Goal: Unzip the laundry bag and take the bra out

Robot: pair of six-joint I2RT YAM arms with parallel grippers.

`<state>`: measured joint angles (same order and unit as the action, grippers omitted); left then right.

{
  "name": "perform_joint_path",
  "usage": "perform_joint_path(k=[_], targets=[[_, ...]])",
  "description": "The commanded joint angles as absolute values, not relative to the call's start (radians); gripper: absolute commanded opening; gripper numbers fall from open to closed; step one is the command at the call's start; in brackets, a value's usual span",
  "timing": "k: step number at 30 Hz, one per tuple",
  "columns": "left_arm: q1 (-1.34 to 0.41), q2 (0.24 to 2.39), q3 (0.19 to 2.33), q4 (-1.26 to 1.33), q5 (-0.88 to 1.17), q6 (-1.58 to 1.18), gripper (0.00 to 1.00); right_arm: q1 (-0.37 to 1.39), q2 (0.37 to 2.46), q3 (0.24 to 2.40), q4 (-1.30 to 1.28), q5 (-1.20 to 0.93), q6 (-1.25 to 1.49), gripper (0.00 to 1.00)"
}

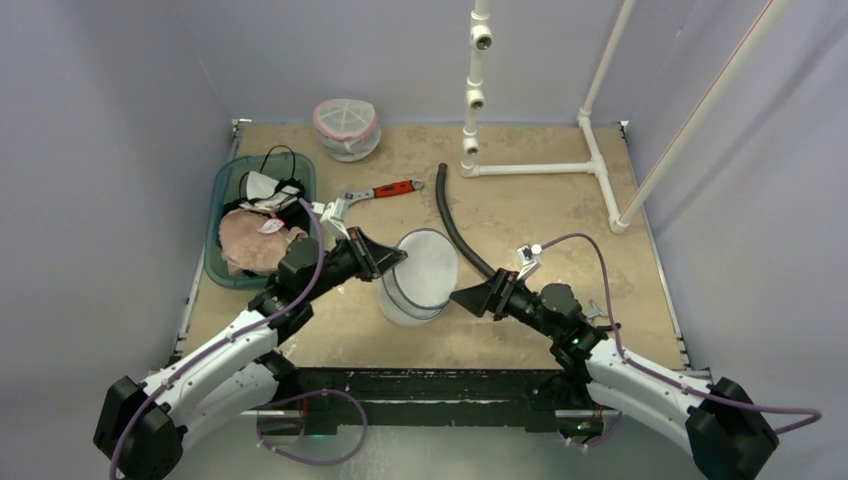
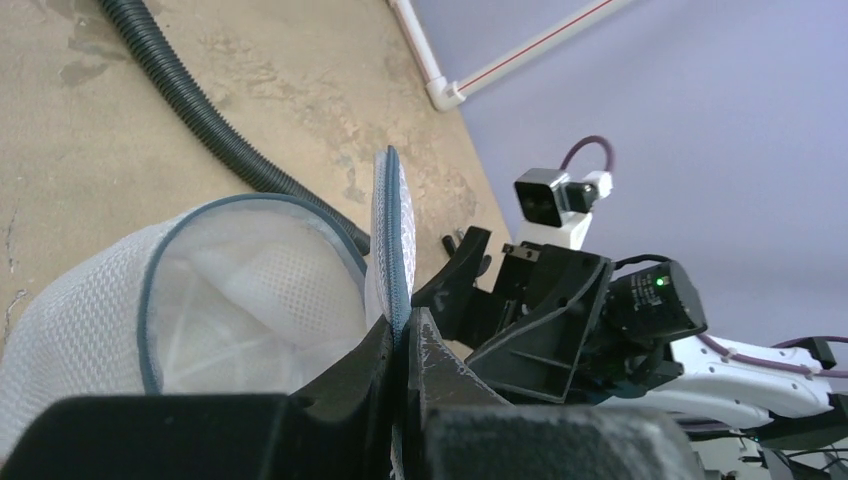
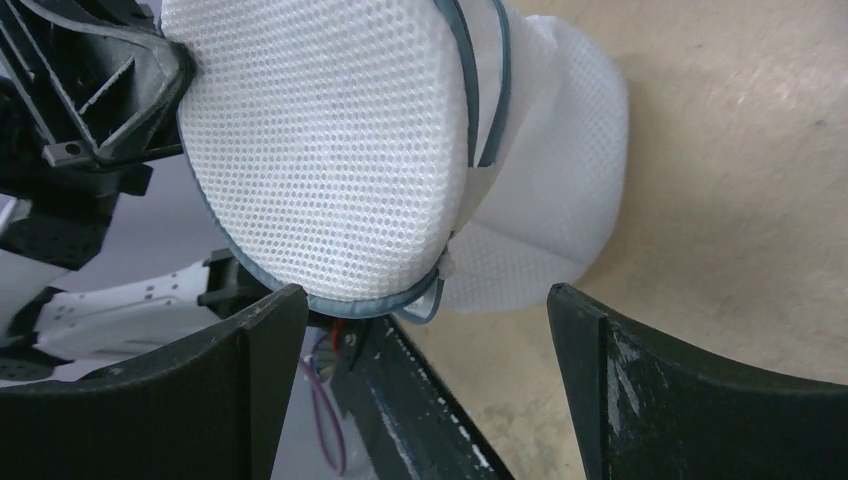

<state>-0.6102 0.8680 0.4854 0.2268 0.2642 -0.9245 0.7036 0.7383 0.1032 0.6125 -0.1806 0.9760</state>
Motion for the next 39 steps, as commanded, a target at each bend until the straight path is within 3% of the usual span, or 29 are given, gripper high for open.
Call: perform_joint_path(k=[1,15,26,39], targets=[[-0.613,0.805,0.448,0.369,0.234,-0.966,0.00,0.697,0.763,0.093,0.821,-0.278,1.093,0.91],[-0.613,0.755,0.386,0.375,0.227,-0.981,0.00,0.683,1.034,0.108,1.047,-0.248,1.199,0.76],[-0.614,0.727,0.361,0.382,0.230,-0.985,0.00,0.683,1.221,0.141,1.200,-0.297,1.227,0.53],[-0.613,0.729,0.330,0.387,0.219,-0.986,0.00,0.683,1.251,0.144,1.278,-0.346,1.250,0.29]])
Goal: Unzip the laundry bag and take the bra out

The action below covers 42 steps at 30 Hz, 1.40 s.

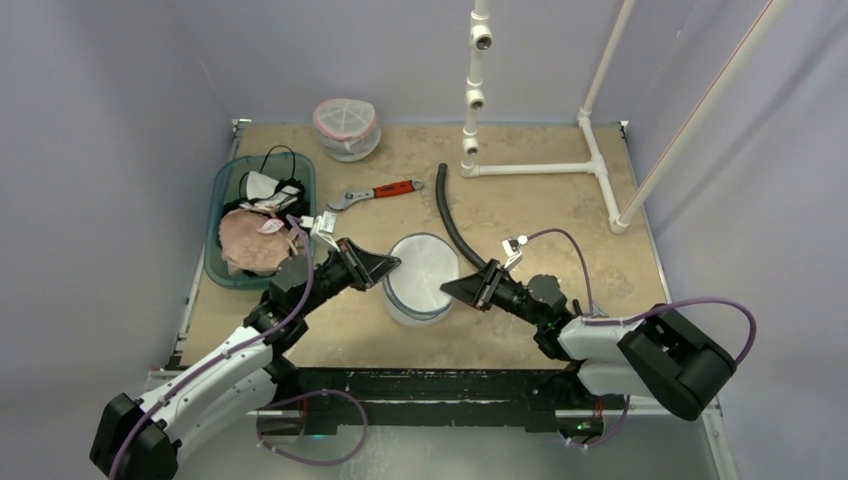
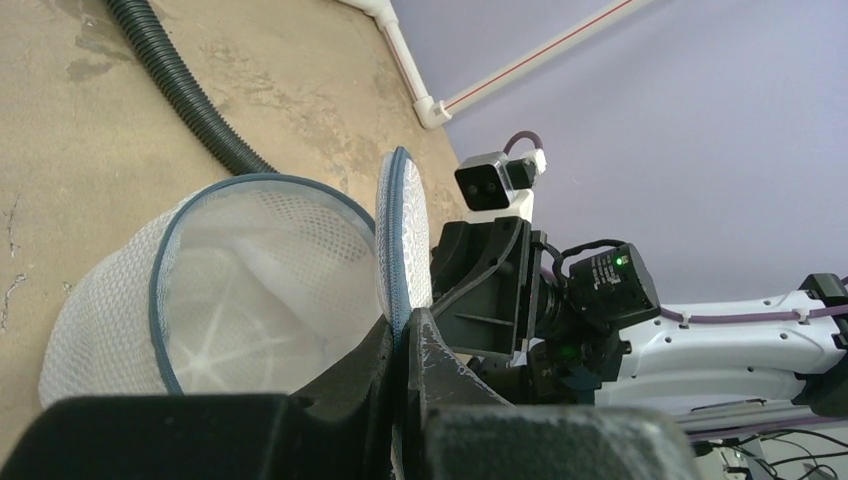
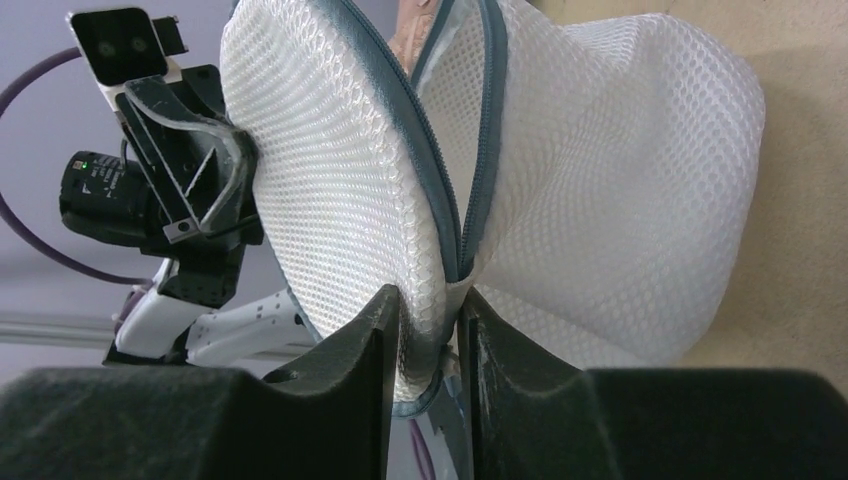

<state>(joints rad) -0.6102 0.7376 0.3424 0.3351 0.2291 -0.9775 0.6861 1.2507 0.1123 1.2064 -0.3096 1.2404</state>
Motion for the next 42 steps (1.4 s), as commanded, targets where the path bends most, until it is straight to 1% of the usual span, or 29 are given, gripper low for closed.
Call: perform_joint_path(k=[1,3,4,5,6,7,8,9,10,11,13,14,16,17,18,19,21,22,24,25,28,30,32,35,39,40,42], targets=[[-0.613,0.728,0.328,0.388,0.218,-0.987,0.00,0.683,1.250,0.144,1.278,-0.349,1.249,0.27],[-0.613,0.726,0.329,0.385,0.216,-0.986,0.00,0.682,1.247,0.143,1.276,-0.351,1.247,0.20],[-0.613,0.725,0.330,0.380,0.215,-0.983,0.00,0.682,1.241,0.144,1.271,-0.352,1.242,0.14],[-0.613,0.722,0.332,0.369,0.212,-0.979,0.00,0.683,1.230,0.146,1.251,-0.355,1.237,0.04],[-0.613,0.719,0.339,0.350,0.206,-0.975,0.00,0.681,1.209,0.156,1.210,-0.355,1.216,0.00],[-0.614,0.716,0.347,0.310,0.200,-0.968,0.00,0.682,1.158,0.174,1.127,-0.349,1.177,0.00],[-0.613,0.714,0.372,0.264,0.193,-0.958,0.10,0.681,1.112,0.205,1.012,-0.337,1.120,0.00],[-0.613,0.710,0.402,0.207,0.178,-0.939,0.25,0.681,1.057,0.246,0.884,-0.317,1.048,0.00],[-0.612,0.704,0.433,0.134,0.155,-0.916,0.37,0.681,1.001,0.308,0.721,-0.285,0.960,0.00],[-0.613,0.692,0.469,0.064,0.130,-0.888,0.46,0.681,0.952,0.379,0.564,-0.238,0.861,0.00],[-0.613,0.649,0.541,-0.087,0.049,-0.839,0.60,0.680,0.903,0.575,0.284,-0.138,0.686,0.00],[-0.613,0.619,0.575,-0.146,-0.004,-0.821,0.65,0.681,0.908,0.658,0.185,-0.100,0.608,0.00],[-0.613,0.564,0.634,-0.227,-0.114,-0.789,0.72,0.681,0.971,0.847,0.081,-0.146,0.513,0.00],[-0.613,0.540,0.656,-0.253,-0.161,-0.780,0.73,0.681,1.013,0.941,0.071,-0.197,0.476,0.00],[-0.613,0.521,0.673,-0.266,-0.219,-0.775,0.74,0.684,1.048,1.029,0.079,-0.292,0.467,0.00],[-0.613,0.505,0.685,-0.274,-0.252,-0.771,0.75,0.688,1.068,1.088,0.109,-0.360,0.490,0.00],[-0.613,0.493,0.711,-0.294,-0.302,-0.771,0.75,0.687,1.097,1.183,0.115,-0.402,0.536,0.00],[-0.613,0.496,0.724,-0.308,-0.316,-0.774,0.75,0.687,1.118,1.225,0.030,-0.370,0.528,0.00],[-0.613,0.509,0.744,-0.338,-0.332,-0.777,0.75,0.671,1.166,1.279,-0.254,-0.165,0.488,0.00],[-0.614,0.517,0.750,-0.355,-0.337,-0.778,0.75,0.656,1.178,1.262,-0.328,-0.062,0.481,0.00],[-0.612,0.544,0.758,-0.405,-0.358,-0.781,0.74,0.612,1.139,1.129,-0.405,0.170,0.474,0.00],[-0.613,0.567,0.766,-0.440,-0.358,-0.781,0.73,0.609,1.133,1.105,-0.434,0.242,0.463,0.00],[-0.614,0.583,0.776,-0.461,-0.348,-0.776,0.73,0.610,1.137,1.139,-0.391,0.213,0.441,0.00],[-0.614,0.585,0.793,-0.466,-0.344,-0.775,0.72,0.651,1.179,1.263,-0.294,0.029,0.431,0.00],[-0.613,0.571,0.829,-0.476,-0.358,-0.775,0.72,0.832,1.285,1.545,-0.242,-0.119,0.348,0.00],[-0.613,0.569,0.834,-0.481,-0.362,-0.775,0.72,0.855,1.293,1.574,-0.227,-0.157,0.345,0.00],[-0.613,0.563,0.836,-0.490,-0.371,-0.776,0.72,0.862,1.281,1.558,-0.195,-0.182,0.372,0.00]])
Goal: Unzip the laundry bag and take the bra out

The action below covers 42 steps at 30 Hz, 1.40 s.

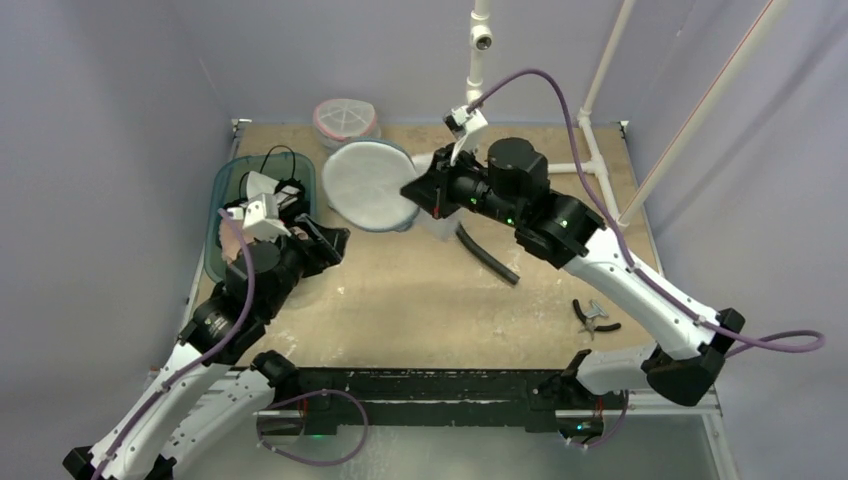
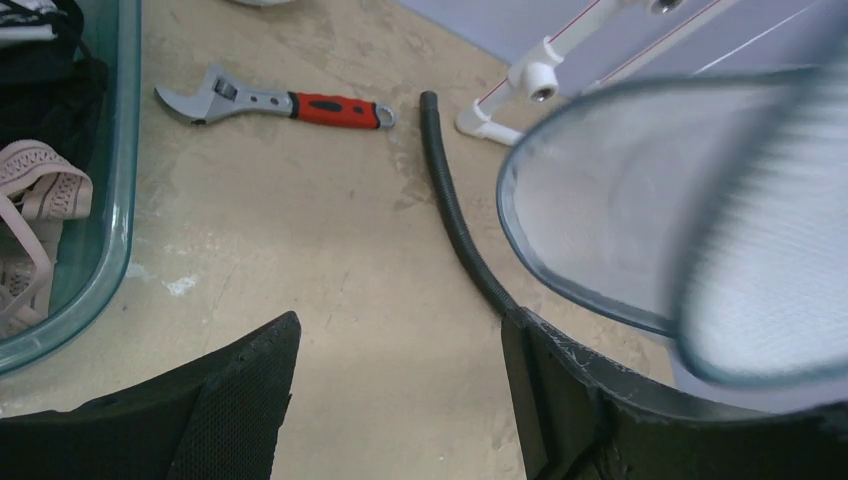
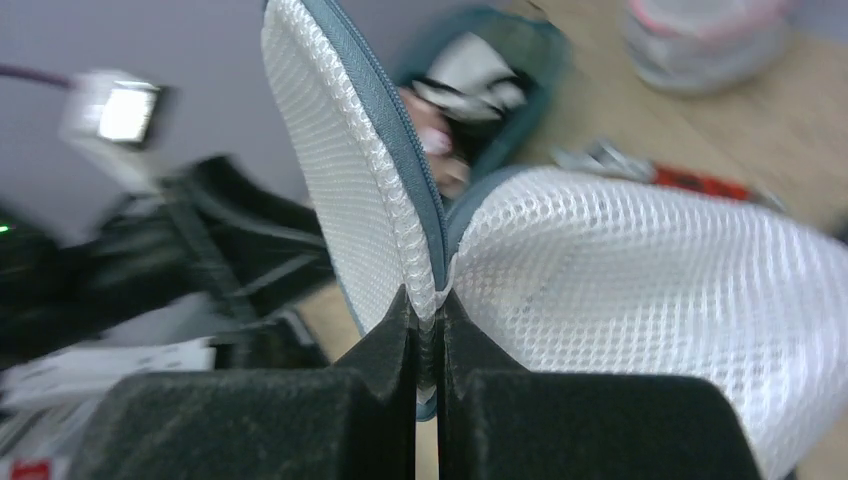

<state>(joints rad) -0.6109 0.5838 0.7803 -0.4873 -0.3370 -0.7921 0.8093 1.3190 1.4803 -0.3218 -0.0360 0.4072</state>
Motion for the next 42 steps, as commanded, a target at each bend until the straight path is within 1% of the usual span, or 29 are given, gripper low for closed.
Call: perform_joint_path(k=[1,5,11,16,20,25,31,37,42], targets=[[-0.613,0.561,0.832,-0.494,-0.372,-0.776,0.72,0.861,1.267,1.530,-0.194,-0.187,0.387,0.00],[-0.613,0.548,0.804,-0.505,-0.381,-0.781,0.72,0.837,1.192,1.325,-0.209,-0.152,0.402,0.00],[-0.614,0.515,0.770,-0.561,-0.420,-0.781,0.72,0.786,1.045,0.907,-0.035,-0.196,0.474,0.00],[-0.613,0.489,0.686,-0.562,-0.400,-0.825,0.72,0.748,1.016,0.671,0.100,-0.243,0.511,0.00],[-0.612,0.494,0.627,-0.534,-0.355,-0.855,0.72,0.726,1.018,0.598,0.150,-0.269,0.523,0.00],[-0.613,0.512,0.600,-0.500,-0.310,-0.861,0.71,0.717,1.015,0.580,0.175,-0.302,0.526,0.00],[-0.613,0.538,0.591,-0.473,-0.264,-0.875,0.71,0.705,1.056,0.568,0.093,-0.254,0.558,0.00],[-0.613,0.610,0.549,-0.358,-0.128,-0.879,0.69,0.701,1.067,0.459,0.138,-0.236,0.651,0.00],[-0.612,0.675,0.535,-0.247,0.018,-0.868,0.68,0.700,1.088,0.408,0.184,-0.245,0.688,0.00]])
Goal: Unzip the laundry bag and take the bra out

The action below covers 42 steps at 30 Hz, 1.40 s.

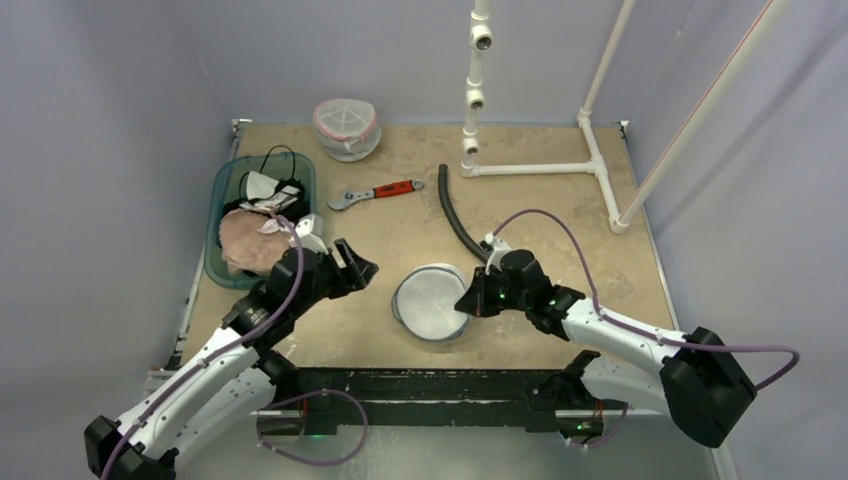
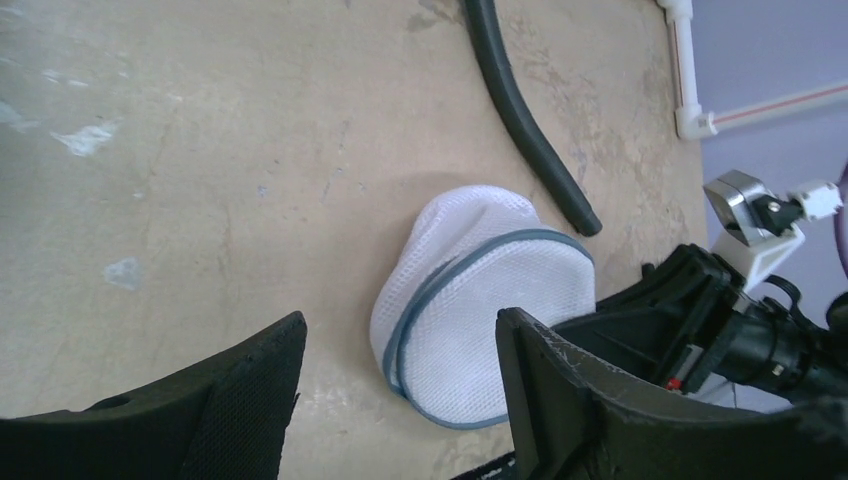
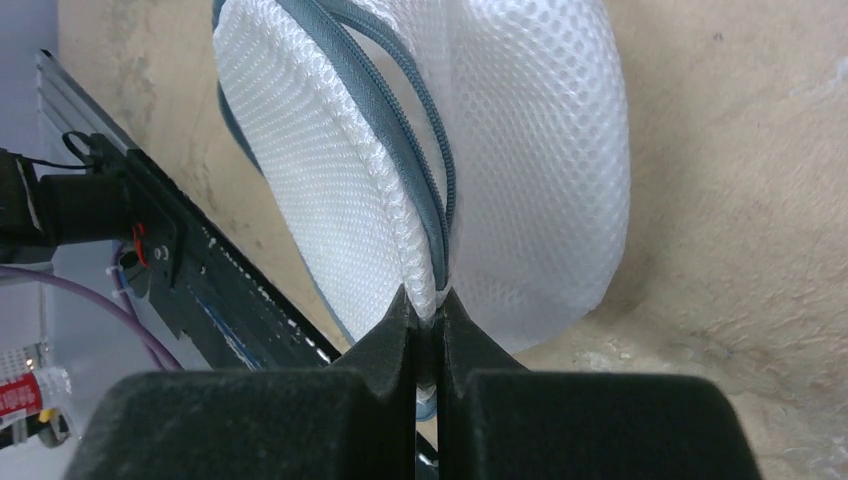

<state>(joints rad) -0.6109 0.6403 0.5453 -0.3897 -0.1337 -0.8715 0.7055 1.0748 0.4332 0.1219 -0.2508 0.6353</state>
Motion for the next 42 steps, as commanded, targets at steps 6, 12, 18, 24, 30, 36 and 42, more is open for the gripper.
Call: perform_joint_path(k=[6,12,18,24,30,36,42], targets=[[-0.613,0.738,0.521,-0.129,0.162,-0.861,0.65,0.667,1.108,0.373,0.236,-0.232,0.746,0.00],[-0.613,0.822,0.465,0.015,0.255,-0.876,0.60,0.616,1.195,0.351,0.305,-0.280,0.770,0.00],[-0.622,0.921,0.439,0.171,0.298,-0.896,0.55,0.589,1.290,0.324,0.382,-0.313,0.793,0.00],[-0.664,1.064,0.470,0.277,0.290,-0.878,0.53,0.569,1.365,0.309,0.431,-0.324,0.805,0.00],[-0.733,1.225,0.524,0.358,0.275,-0.857,0.52,0.556,1.398,0.311,0.443,-0.323,0.811,0.00],[-0.769,1.345,0.586,0.327,0.194,-0.819,0.45,0.533,1.440,0.303,0.470,-0.345,0.808,0.00],[-0.773,1.478,0.625,0.296,0.118,-0.805,0.36,0.529,1.423,0.300,0.464,-0.357,0.792,0.00]])
